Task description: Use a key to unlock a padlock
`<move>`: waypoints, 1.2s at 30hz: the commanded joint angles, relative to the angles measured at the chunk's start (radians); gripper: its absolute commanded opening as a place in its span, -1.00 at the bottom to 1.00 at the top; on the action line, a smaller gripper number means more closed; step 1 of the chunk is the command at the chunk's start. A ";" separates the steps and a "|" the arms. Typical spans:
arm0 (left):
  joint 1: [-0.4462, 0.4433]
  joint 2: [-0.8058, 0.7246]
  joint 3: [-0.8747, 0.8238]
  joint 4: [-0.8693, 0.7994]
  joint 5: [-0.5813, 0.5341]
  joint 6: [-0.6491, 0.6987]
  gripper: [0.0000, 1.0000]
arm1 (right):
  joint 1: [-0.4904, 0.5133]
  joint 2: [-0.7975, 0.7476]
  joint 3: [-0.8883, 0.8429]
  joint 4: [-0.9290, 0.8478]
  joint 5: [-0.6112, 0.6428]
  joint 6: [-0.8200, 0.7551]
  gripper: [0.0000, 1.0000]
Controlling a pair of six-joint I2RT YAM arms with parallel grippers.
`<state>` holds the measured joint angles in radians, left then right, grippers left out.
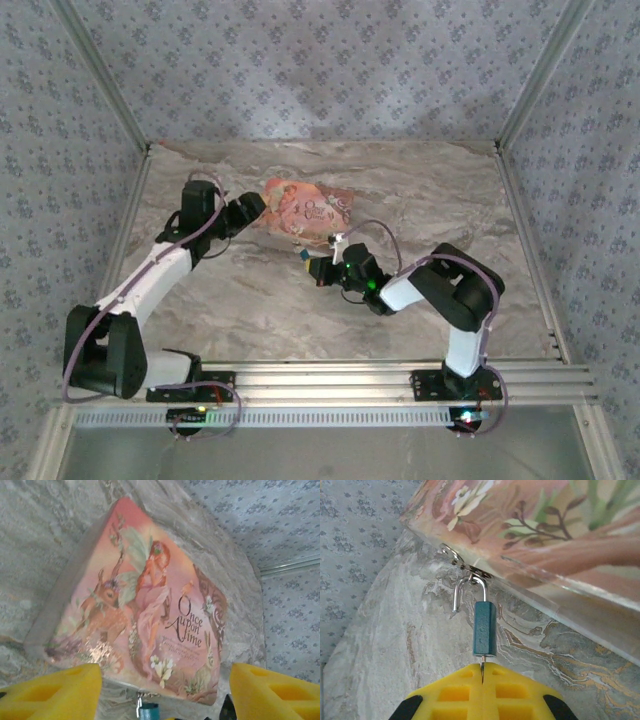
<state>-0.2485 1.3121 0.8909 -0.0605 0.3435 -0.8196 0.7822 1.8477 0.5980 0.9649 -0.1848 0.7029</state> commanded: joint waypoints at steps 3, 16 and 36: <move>0.005 0.080 0.088 0.007 0.033 0.083 0.37 | -0.015 0.046 -0.004 0.040 -0.049 0.108 -1.00; -0.036 0.348 0.271 0.060 0.158 0.176 0.34 | -0.028 0.037 -0.016 -0.013 -0.040 0.106 -0.88; -0.046 0.402 0.195 0.042 0.154 0.205 0.31 | -0.106 -0.076 0.010 -0.128 -0.132 -0.039 -0.32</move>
<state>-0.2901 1.7279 1.1164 -0.0128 0.4847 -0.6323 0.6971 1.7866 0.5690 0.8539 -0.2634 0.7094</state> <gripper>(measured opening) 0.654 0.338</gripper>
